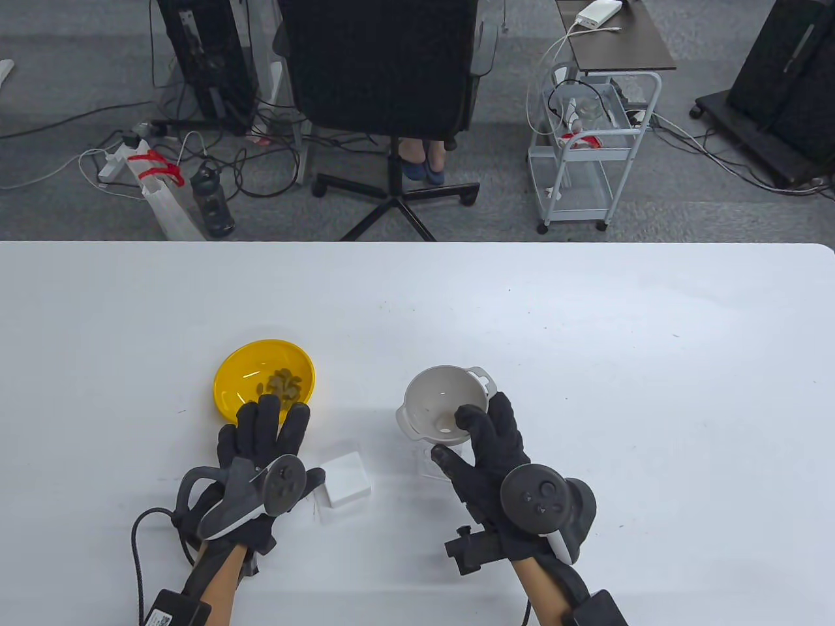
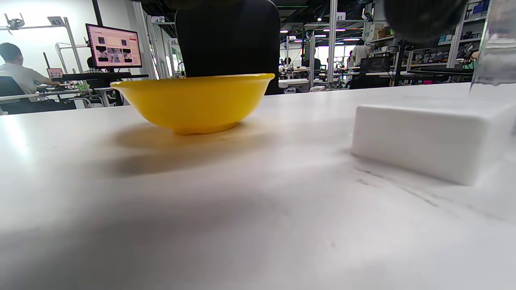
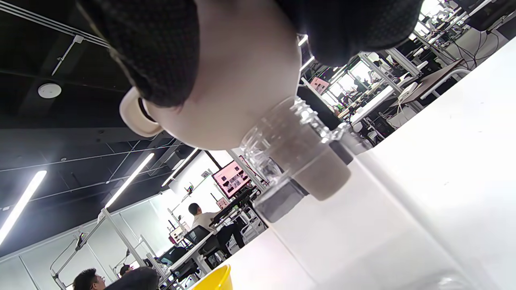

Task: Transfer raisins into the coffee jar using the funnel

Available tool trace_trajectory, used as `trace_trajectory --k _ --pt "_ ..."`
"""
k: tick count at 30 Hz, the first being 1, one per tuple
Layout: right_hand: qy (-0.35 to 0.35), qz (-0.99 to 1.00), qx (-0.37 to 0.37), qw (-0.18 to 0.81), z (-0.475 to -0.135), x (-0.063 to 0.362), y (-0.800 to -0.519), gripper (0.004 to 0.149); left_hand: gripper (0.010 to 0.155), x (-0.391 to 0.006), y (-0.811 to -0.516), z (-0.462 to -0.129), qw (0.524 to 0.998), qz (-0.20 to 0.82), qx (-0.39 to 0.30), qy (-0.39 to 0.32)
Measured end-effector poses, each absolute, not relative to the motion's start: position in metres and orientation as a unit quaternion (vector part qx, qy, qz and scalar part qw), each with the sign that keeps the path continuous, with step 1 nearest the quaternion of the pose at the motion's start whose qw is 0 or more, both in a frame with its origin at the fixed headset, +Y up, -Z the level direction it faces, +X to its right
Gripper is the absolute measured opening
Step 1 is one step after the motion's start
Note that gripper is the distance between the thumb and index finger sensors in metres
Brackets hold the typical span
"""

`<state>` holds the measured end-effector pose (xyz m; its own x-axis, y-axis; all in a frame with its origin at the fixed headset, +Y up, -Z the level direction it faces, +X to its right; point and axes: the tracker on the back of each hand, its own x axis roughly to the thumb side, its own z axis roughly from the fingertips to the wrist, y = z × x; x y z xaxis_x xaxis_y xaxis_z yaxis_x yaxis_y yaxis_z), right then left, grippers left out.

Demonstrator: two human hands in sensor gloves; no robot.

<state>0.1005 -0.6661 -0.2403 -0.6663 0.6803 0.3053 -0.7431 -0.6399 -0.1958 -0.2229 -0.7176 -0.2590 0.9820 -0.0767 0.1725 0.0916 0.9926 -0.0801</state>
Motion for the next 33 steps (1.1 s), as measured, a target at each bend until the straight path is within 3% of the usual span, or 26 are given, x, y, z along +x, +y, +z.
trace_trajectory --k 10,15,19,25,33 --pt "-0.110 0.940 0.112 0.302 -0.225 0.127 -0.644 0.094 0.091 -0.223 -0.718 -0.259 0.994 -0.044 -0.046 -0.084" --pt "-0.055 0.971 0.055 0.225 -0.234 0.153 -0.637 0.102 0.091 -0.222 -0.718 -0.259 0.994 -0.044 -0.046 -0.084" --pt "-0.031 0.983 0.000 0.184 -0.250 0.169 -0.655 0.104 0.092 -0.222 -0.718 -0.259 0.994 -0.044 -0.046 -0.085" --pt "0.027 0.986 -0.024 0.162 -0.269 0.175 -0.699 0.105 0.091 -0.222 -0.721 -0.260 0.994 -0.053 -0.053 -0.081" --pt "0.057 0.988 -0.029 0.139 -0.270 0.176 -0.716 0.106 0.091 -0.225 -0.715 -0.263 0.995 -0.034 -0.047 -0.077"
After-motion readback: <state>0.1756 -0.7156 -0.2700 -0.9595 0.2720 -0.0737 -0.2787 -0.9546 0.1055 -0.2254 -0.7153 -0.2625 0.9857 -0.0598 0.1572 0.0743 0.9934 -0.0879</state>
